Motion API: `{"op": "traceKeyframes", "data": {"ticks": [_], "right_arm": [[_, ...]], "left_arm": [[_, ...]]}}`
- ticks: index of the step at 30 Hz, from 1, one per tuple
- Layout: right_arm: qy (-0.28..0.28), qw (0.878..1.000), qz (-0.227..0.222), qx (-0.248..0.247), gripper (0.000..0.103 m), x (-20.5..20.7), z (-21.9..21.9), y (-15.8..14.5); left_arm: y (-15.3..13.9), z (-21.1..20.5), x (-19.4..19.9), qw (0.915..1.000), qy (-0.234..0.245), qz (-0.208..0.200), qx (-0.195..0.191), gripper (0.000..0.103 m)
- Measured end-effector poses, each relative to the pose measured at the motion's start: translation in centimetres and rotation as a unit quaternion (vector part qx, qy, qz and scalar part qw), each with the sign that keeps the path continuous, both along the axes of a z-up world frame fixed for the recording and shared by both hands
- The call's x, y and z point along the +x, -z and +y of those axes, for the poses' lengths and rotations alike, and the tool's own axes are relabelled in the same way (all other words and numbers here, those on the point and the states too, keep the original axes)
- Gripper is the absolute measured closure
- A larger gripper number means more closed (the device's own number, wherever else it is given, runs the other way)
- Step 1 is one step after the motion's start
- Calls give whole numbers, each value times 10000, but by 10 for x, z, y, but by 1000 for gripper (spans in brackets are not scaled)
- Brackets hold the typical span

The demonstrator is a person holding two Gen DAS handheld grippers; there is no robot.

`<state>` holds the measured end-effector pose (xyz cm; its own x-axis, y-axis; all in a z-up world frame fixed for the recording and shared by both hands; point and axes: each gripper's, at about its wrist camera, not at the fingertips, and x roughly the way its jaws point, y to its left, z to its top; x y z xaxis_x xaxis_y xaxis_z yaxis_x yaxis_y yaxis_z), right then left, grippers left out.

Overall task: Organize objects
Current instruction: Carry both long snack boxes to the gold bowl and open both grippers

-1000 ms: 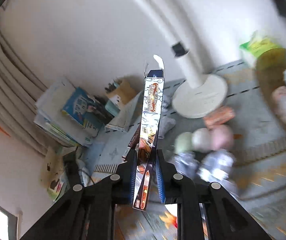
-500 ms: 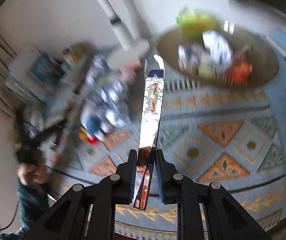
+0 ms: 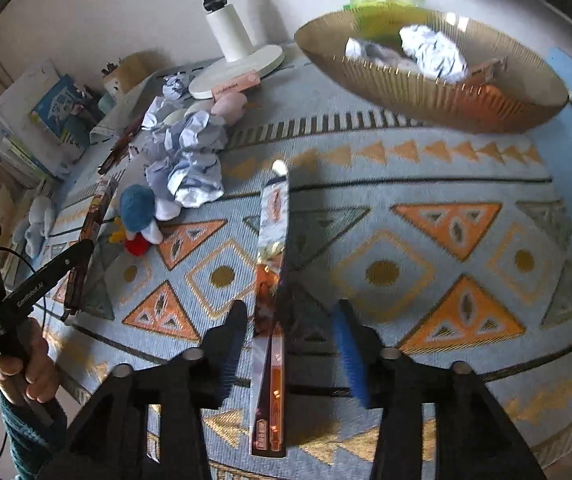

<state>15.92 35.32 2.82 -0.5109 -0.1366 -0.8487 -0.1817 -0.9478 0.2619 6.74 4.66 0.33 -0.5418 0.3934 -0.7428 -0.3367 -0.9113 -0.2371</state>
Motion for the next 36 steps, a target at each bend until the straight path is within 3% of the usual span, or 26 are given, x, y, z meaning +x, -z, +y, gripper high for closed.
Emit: {"op": "traceKeyframes", "data": {"ticks": [5, 7, 8, 9, 10, 14, 15, 18, 21, 25, 28, 32, 36], "right_arm": [[-105, 9990, 116, 419, 57, 7, -19, 0], [-261, 9947, 115, 987, 59, 8, -37, 2], [-299, 9915, 115, 1262, 60, 9, -45, 3], [-354, 9881, 182, 1487, 72, 12, -53, 4], [-415, 9888, 220, 1419, 83, 14, -55, 3], [-467, 9957, 327, 728, 86, 19, -48, 0], [-459, 9973, 432, 377, 86, 23, -39, -3], [-287, 9961, 797, -241, 86, 32, -18, -21], [-104, 9910, 1240, -501, 86, 46, 7, -47], [61, 9826, 1814, -387, 86, 59, 35, -84], [611, 9761, 2087, -6, 86, 57, 60, -114], [1424, 9598, 2400, 286, 86, 43, 101, -142], [1951, 9515, 2364, 270, 86, 17, 136, -144]], "left_arm": [[2, -1, 6, 9999, -120, -67, 9, 78], [1, 4, 7, 9998, -140, -20, -150, 77], [1, 6, 7, 9996, -164, -7, -213, 77], [1, 8, 6, 9994, -197, 7, -274, 77], [1, 11, 6, 9991, -214, 22, -352, 77], [-2, 22, 9, 9974, -147, -6, -705, 80], [-6, 23, 11, 9980, -8, -120, -617, 81], [-28, 25, 18, 9994, 94, 32, -343, 81], [-63, 42, 24, 9988, 394, 294, 0, 81], [-109, 94, 23, 9914, 1051, 692, 363, 80], [-133, 144, 6, 9837, 1472, 705, 758, 80], [-144, 211, -24, 9758, 1761, 726, 1070, 80], [-140, 265, -52, 9717, 1928, 523, 1264, 80]]}}
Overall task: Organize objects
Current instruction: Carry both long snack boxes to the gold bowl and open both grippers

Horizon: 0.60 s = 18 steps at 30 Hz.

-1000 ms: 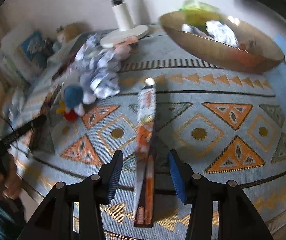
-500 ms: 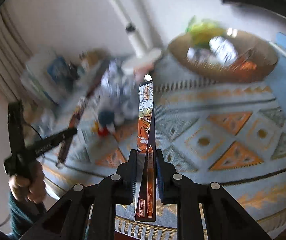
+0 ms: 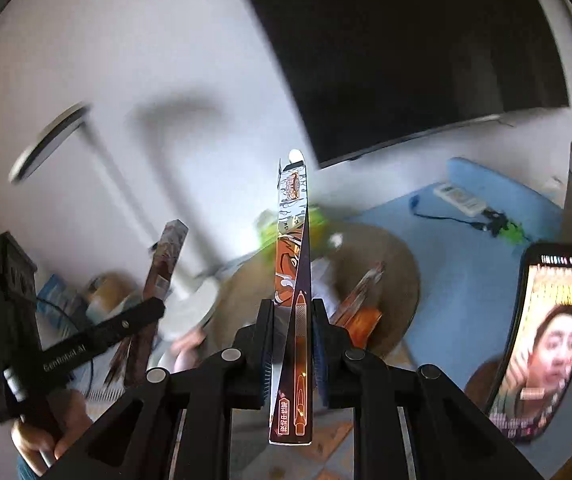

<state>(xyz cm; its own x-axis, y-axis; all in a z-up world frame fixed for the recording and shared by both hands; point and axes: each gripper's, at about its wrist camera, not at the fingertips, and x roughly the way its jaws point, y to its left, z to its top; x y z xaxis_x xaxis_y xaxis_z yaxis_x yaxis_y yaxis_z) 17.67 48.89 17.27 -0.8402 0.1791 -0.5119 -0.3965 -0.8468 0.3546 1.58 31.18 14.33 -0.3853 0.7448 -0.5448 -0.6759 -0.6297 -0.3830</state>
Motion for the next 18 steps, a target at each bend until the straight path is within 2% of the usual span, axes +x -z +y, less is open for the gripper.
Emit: {"op": "traceKeyframes", "data": {"ticks": [3, 4, 6, 7, 9, 12, 18], "right_arm": [[203, 9996, -106, -157, 86, -22, 20, 7], [263, 9994, -136, -199, 83, -27, 25, 10], [339, 9985, -289, -304, 73, -42, 33, 19], [364, 9983, -332, -315, 70, -45, 36, 20], [447, 9975, -428, -339, 70, -52, 40, 27], [339, 9977, -384, -437, 70, -51, 37, 30], [97, 9988, -251, -409, 69, -33, 8, 19]], "left_arm": [[9, 28, -15, 10000, 27, -71, -9, 80], [14, 36, -19, 9999, 98, -115, 55, 79], [25, 45, -24, 9995, 182, -262, -9, 65], [31, 47, -28, 9990, 153, -402, -99, 65], [36, 46, -34, 9976, 246, -650, -35, 65], [31, 22, -28, 9979, 207, -606, 119, 65], [3, -66, 5, 9998, -113, -2, 135, 65]]}}
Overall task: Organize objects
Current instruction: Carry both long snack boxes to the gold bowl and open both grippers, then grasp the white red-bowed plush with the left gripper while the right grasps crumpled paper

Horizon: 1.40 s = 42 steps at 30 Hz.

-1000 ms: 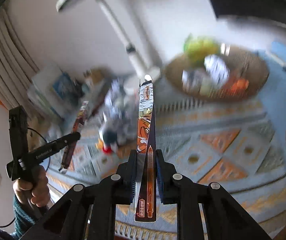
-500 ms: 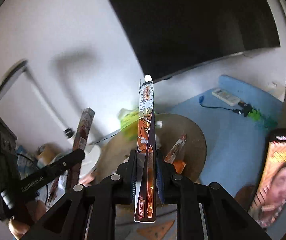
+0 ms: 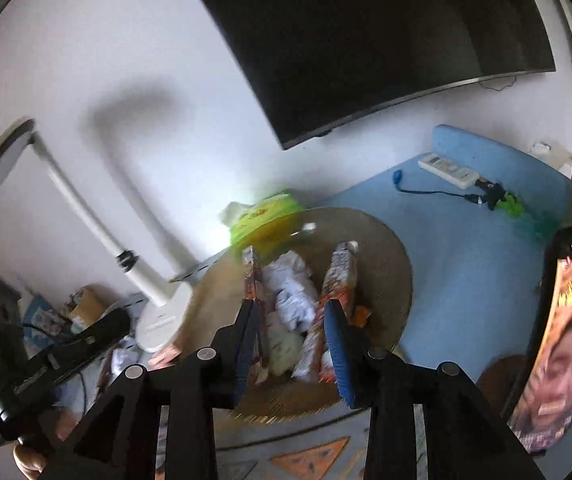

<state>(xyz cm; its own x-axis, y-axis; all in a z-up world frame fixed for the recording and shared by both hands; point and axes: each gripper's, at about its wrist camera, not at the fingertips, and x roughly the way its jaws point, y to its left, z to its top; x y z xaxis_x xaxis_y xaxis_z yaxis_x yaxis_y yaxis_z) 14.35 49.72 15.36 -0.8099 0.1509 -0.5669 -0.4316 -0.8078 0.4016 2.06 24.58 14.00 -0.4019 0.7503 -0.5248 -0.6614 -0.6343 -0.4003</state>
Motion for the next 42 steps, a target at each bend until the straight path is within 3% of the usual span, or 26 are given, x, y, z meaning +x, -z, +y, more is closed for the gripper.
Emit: {"op": "traceKeyframes", "data": {"ticks": [2, 4, 6, 9, 13, 16, 21, 26, 29, 35, 36, 37, 42], "right_arm": [[-145, 9999, 62, -16, 68, 6, -12, -4], [-346, 9994, 95, 14, 66, 13, -32, -10], [-585, 9982, 143, 38, 62, 17, -57, -16], [-975, 9952, 108, -4, 34, 18, -89, -12], [-1426, 9895, -253, 34, 34, 11, -125, 20], [-1776, 9810, -716, -309, 34, -8, -138, 62], [-2039, 9665, -1168, -1030, 34, -37, -147, 107], [-2210, 9640, -1207, -856, 34, -46, -163, 116], [-2303, 9618, -1122, -962, 34, -57, -167, 119], [-2416, 9565, -1199, -1112, 35, -85, -179, 127], [-2433, 9558, -1240, -1090, 48, -87, -181, 129], [-2471, 9552, -1242, -1052, 54, -86, -182, 129], [-2555, 9562, -617, -1291, 54, -58, -165, 117]], "left_arm": [[-5, -36, 7, 9996, -251, 93, -10, 61], [-6, -76, 13, 9983, -573, 87, 103, 51], [-1, -118, 20, 9933, -1122, 76, 259, 30], [15, -159, 26, 9886, -1482, -69, 255, 27], [60, -185, 21, 9867, -1544, -500, 90, 27], [91, -188, 12, 9839, -1491, -981, -102, 27], [112, -169, 4, 9856, -1111, -1241, -291, 27], [125, -145, 10, 9871, -675, -1326, -587, 27], [130, -139, 16, 9868, -700, -1265, -727, 27], [132, -154, 24, 9871, -710, -1372, -422, 27], [131, -154, 26, 9871, -688, -1382, -415, 27], [130, -154, 27, 9874, -649, -1382, -414, 27], [128, -139, 30, 9872, -669, -1373, -453, 27]]}}
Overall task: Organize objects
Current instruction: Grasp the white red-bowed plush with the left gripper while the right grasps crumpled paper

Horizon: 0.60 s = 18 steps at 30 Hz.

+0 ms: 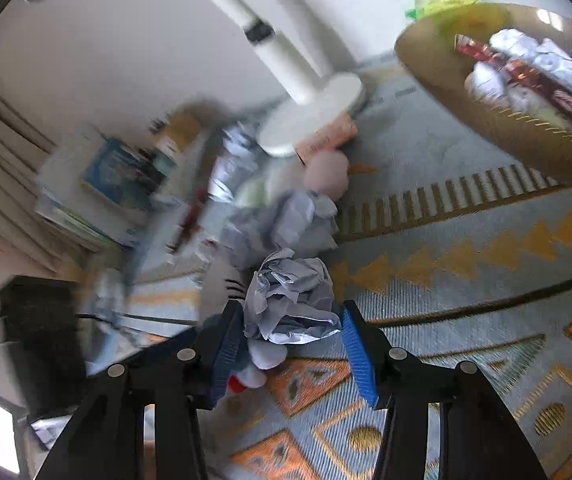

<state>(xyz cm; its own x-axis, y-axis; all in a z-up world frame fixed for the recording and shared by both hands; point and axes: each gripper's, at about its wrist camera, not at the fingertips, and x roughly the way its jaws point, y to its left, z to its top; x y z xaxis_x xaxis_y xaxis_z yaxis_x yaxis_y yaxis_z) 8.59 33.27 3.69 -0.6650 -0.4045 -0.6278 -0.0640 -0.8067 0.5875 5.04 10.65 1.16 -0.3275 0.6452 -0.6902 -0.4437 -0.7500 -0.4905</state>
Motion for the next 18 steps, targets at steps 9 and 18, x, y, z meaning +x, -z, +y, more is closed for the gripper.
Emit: {"op": "traceKeyframes", "data": {"ticks": [9, 18], "right_arm": [[296, 9985, 398, 223, 54, 45, 37, -18], [352, 9981, 500, -109, 53, 53, 57, 1]], "left_arm": [[3, 36, 2, 9970, -320, 374, -592, 41], [-77, -28, 52, 9853, 22, 1301, 1108, 42]]}}
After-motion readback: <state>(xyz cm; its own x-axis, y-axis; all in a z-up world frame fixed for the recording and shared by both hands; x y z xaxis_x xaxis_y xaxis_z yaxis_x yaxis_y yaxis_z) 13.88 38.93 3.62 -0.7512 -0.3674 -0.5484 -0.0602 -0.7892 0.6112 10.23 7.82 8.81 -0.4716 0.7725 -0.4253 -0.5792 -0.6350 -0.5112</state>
